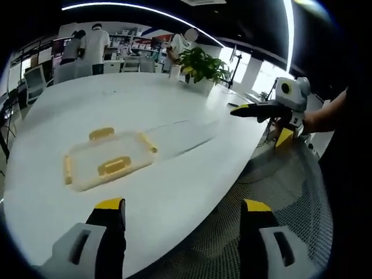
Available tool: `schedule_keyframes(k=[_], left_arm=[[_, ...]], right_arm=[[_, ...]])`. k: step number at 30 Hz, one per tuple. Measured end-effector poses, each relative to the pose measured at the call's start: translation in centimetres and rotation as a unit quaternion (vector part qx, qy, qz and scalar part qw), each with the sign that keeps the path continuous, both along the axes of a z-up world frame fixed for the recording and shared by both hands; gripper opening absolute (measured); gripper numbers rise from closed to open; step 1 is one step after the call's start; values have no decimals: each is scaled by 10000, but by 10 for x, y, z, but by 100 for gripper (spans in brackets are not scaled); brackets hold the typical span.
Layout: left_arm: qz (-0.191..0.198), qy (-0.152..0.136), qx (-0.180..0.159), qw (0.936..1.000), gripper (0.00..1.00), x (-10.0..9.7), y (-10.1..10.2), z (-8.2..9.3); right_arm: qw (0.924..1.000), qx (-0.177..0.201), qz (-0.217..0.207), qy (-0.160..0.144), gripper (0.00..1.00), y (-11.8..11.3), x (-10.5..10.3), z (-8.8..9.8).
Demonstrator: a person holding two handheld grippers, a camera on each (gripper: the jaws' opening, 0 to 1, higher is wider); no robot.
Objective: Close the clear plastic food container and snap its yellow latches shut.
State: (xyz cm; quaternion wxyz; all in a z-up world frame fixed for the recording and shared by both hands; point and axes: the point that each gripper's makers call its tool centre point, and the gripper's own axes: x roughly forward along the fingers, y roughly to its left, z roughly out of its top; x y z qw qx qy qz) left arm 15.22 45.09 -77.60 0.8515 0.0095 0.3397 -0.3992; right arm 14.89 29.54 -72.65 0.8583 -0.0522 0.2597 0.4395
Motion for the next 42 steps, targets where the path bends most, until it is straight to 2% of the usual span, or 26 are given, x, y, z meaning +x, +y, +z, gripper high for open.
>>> schedule_keyframes(k=[5,9,12,17,22,26,33,35,38,42], left_arm=[[-11,57,-227,9997,78,1,-2,3],[-48,131,-291,9995,77,3,0,2],[-81,182,-343,9992,76,4,4,3],[-403,27,-292,9988,74,4,9,7],[-508,28,-316,9982,76,5,16,4],[-685,-60,-142,9975,76,4,22,2],[-515,-124,-163,9985,76,16,37,5],[-483,-163,-149,9986,76,20,41,6],[-504,-247,49,9984,76,27,51,3],[-427,-231,-19,9988,76,37,60,4]], right_arm=[[10000,-81,54,18,86,10,4,0],[9994,241,-164,163,89,21,10,5],[9995,172,-221,164,87,26,13,3],[9997,78,-216,74,87,36,15,3],[9997,51,-232,83,86,48,13,1],[9998,-19,-172,109,85,60,11,-4],[10000,-61,56,54,86,82,15,-5],[9999,-102,101,4,85,85,17,-4],[9998,-159,106,-41,85,88,24,-5],[9997,-233,108,-16,84,89,29,-10]])
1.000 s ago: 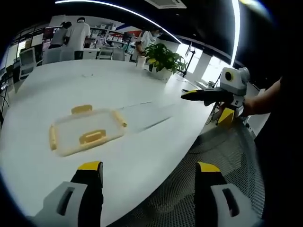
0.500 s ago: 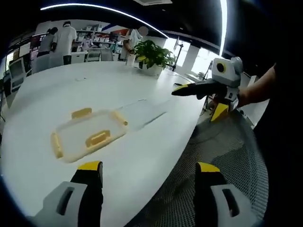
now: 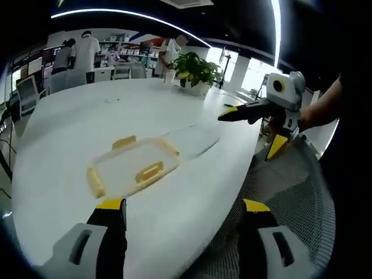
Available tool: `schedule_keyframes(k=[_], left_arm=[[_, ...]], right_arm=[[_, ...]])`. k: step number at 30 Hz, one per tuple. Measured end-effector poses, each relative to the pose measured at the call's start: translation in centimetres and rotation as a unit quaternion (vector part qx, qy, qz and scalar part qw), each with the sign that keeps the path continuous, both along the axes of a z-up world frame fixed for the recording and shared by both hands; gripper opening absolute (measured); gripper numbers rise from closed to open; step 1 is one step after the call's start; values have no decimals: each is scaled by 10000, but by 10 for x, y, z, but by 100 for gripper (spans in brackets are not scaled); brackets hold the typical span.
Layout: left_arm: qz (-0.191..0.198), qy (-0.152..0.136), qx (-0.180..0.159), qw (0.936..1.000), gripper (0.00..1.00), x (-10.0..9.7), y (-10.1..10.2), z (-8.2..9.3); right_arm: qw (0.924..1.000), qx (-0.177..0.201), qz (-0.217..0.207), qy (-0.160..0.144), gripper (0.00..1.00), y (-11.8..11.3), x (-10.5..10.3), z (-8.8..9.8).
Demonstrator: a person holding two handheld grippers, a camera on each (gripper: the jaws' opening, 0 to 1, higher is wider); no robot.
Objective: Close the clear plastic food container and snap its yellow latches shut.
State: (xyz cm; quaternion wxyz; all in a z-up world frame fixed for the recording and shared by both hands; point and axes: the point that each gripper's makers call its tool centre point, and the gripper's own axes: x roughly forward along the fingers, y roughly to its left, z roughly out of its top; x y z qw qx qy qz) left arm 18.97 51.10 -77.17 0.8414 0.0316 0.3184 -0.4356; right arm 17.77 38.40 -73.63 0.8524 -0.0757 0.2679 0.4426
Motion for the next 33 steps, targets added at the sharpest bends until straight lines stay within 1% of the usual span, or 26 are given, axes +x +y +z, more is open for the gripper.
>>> schedule_keyframes(k=[2,3,4,7,8,9,10,12,15,17,20,22,24,29,33], left_arm=[[-55,-33,138,9999,75,3,4,-2],[-71,-39,166,9998,75,4,4,-3],[-88,-19,164,9998,75,6,5,-2],[-171,-14,115,9998,76,11,4,0],[-252,-63,124,9996,77,11,3,1],[-379,-193,204,9989,77,14,3,0],[-407,-209,268,9986,77,16,4,-1],[-437,-93,289,9986,77,18,5,-8],[-517,-74,384,9979,76,21,8,-14],[-580,-79,476,9971,76,23,12,-16],[-572,22,349,9977,76,25,12,-14],[-677,0,372,9970,76,26,10,-14],[-791,43,424,9960,76,27,10,-18],[-918,38,580,9941,74,33,15,-24],[-981,3,646,9931,74,40,20,-24]], right_arm=[[10000,-33,37,4,84,1,2,-2],[9999,-106,67,-39,84,1,4,-3],[9998,-190,94,-53,84,0,5,-5],[9995,-284,125,-55,83,0,10,-7],[9994,-310,131,-56,83,0,11,-7],[9993,-336,139,-47,83,0,12,-8],[9992,-374,137,-42,83,0,14,-10],[9991,-403,159,-18,82,2,15,-12],[9987,-461,216,-38,82,5,17,-14],[9987,-428,266,-21,84,9,17,-15],[9979,-563,326,-40,84,11,19,-20],[9977,-589,340,-32,84,13,21,-21],[9975,-612,345,-51,83,13,24,-20],[9972,-648,382,-17,83,15,31,-22],[9960,-759,477,-49,82,15,38,-25]])
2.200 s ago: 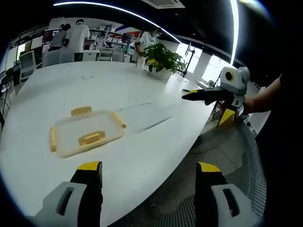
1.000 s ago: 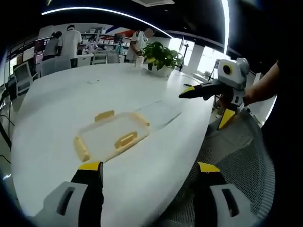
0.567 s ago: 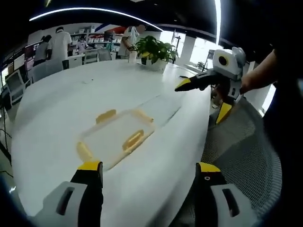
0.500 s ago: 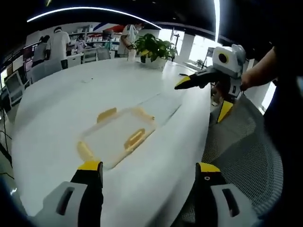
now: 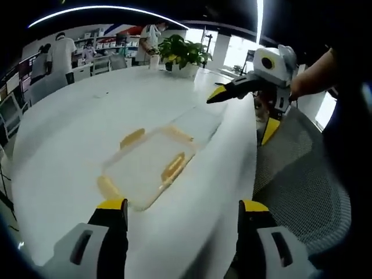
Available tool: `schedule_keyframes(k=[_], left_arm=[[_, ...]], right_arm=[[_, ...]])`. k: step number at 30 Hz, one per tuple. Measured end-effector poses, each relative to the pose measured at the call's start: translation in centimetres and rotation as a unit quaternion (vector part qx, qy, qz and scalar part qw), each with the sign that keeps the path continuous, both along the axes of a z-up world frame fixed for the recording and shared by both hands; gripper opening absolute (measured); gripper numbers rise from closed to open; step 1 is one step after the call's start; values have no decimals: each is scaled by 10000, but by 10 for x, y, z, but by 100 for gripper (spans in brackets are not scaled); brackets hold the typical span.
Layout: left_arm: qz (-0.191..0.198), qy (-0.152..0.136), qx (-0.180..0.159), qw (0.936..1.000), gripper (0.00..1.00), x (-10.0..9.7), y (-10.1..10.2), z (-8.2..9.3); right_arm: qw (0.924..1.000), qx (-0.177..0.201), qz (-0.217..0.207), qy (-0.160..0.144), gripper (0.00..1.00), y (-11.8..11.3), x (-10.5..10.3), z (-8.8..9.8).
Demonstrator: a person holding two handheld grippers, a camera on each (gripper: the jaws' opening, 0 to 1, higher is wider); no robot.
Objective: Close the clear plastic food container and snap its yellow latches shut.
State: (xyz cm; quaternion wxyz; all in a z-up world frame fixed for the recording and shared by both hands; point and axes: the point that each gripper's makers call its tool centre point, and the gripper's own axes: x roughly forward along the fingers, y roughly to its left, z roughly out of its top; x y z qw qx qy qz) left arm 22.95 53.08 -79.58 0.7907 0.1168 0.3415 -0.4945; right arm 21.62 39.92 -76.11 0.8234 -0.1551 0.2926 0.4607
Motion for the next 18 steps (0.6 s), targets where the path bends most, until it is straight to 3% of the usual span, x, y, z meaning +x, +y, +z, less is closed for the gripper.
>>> schedule_keyframes(k=[18], left_arm=[[-282,-32,382,9989,71,39,11,-4]], right_arm=[[9997,-2,41,235,82,-1,26,-6]])
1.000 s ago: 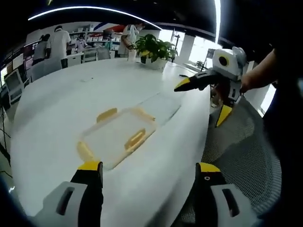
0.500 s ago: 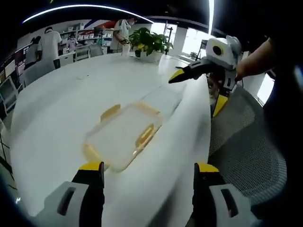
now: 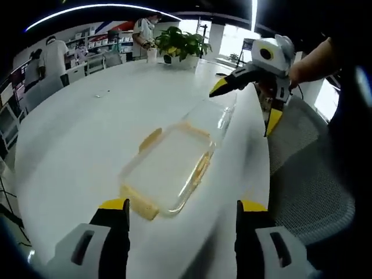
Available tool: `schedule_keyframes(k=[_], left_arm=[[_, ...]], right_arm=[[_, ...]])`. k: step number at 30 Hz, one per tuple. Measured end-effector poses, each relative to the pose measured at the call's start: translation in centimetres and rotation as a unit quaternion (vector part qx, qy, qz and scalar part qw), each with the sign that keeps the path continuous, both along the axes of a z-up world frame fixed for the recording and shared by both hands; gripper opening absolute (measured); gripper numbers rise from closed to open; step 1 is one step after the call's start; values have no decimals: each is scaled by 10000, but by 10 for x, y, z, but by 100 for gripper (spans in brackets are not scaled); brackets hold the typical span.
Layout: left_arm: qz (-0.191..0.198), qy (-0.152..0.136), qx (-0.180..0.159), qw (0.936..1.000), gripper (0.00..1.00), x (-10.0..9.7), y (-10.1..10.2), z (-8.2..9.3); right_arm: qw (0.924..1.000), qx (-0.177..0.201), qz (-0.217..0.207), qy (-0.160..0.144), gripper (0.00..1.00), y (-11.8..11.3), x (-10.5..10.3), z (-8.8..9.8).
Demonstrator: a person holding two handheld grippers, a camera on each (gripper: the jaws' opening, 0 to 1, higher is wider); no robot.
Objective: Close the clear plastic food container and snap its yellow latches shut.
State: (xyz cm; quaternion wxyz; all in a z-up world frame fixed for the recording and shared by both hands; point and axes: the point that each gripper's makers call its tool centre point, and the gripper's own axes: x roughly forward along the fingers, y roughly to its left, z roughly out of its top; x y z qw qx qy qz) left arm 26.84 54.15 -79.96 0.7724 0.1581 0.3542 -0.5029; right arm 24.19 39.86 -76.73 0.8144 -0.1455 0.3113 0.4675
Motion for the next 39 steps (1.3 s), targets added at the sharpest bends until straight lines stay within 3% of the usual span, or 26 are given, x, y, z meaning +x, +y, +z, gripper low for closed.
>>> schedule_keyframes(k=[23,25,35,39], left_arm=[[-516,-57,493,9974,68,23,6,-14],[-597,-100,659,9960,68,25,8,-19],[-835,-72,821,9931,68,27,7,-26],[-980,-108,992,9902,68,29,12,-30]], right_arm=[[9989,-201,387,176,80,9,22,-17],[9985,-281,436,182,80,8,22,-21],[9964,-508,665,164,79,3,36,-25],[9927,-828,873,74,77,0,43,-31]])
